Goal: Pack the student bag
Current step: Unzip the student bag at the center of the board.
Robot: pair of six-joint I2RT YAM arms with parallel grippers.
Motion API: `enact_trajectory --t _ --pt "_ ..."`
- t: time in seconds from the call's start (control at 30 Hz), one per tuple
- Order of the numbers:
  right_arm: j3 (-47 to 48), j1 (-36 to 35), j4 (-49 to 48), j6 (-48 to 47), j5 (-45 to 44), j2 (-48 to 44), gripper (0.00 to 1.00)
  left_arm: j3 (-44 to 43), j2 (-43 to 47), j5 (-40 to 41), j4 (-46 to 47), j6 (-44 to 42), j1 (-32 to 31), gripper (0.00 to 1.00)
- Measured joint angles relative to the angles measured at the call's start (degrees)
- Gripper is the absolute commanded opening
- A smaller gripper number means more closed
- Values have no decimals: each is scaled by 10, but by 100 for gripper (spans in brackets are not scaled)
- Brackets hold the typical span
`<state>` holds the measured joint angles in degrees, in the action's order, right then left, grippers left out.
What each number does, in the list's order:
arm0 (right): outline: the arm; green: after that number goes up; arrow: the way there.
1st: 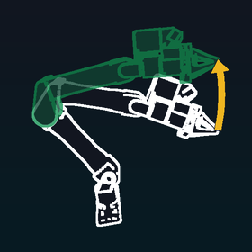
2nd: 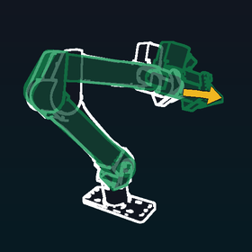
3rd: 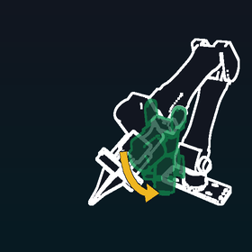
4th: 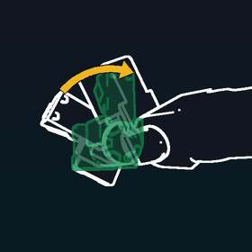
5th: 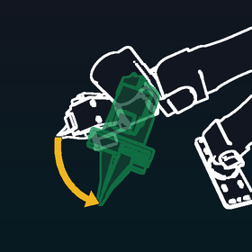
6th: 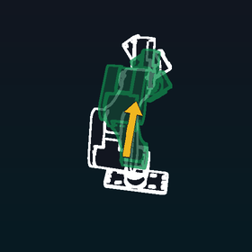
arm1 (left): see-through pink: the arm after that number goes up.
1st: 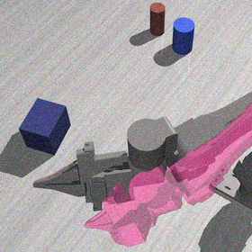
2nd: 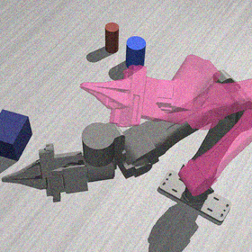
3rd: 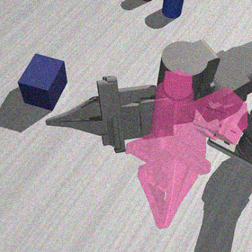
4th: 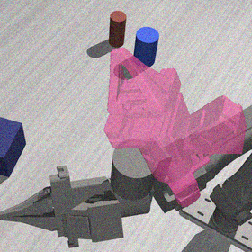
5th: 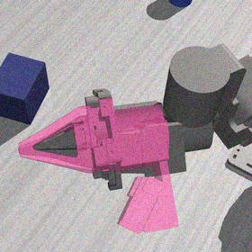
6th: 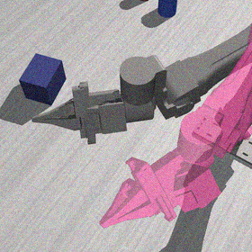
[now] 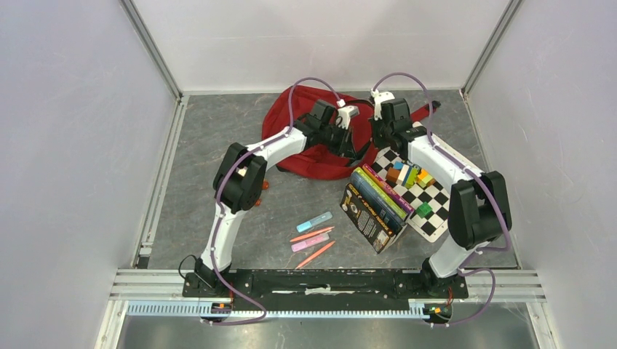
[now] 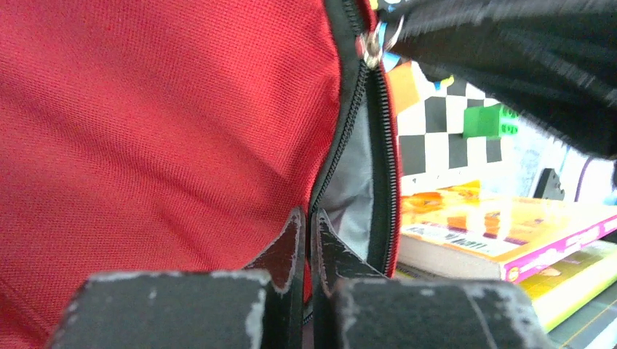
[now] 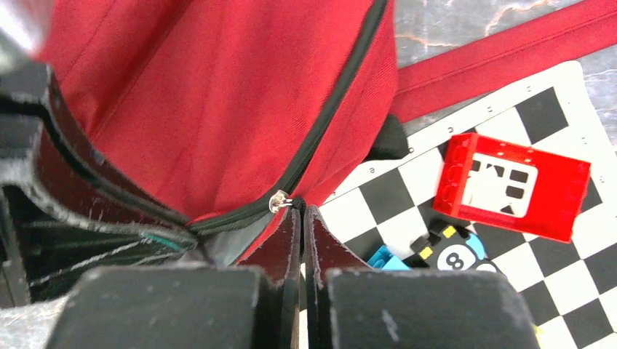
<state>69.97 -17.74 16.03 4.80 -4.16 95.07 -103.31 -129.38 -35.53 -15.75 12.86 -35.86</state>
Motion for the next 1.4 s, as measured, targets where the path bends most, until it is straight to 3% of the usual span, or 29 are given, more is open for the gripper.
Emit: enact_trajectory --t 0.33,0.8,0.83,0.93,1.03,1.23,1.4 --pt "75 13 24 -36 -52 58 0 93 62 48 -11 -51 -7 2" --pt "205 22 21 -61 -50 169 0 165 151 132 -48 -121 -6 2" --pt "208 22 20 -61 -47 172 0 165 152 135 -51 -122 -6 6" --pt "208 22 18 -62 -37 174 0 164 156 145 -59 -123 -6 37" --pt "208 24 10 -62 -33 174 0 143 155 147 -91 -123 -6 59" --pt "167 30 -9 -57 -12 154 0 14 109 136 -110 -108 -6 83" --pt "145 32 -15 -44 1 146 0 -56 59 114 -90 -85 -6 90"
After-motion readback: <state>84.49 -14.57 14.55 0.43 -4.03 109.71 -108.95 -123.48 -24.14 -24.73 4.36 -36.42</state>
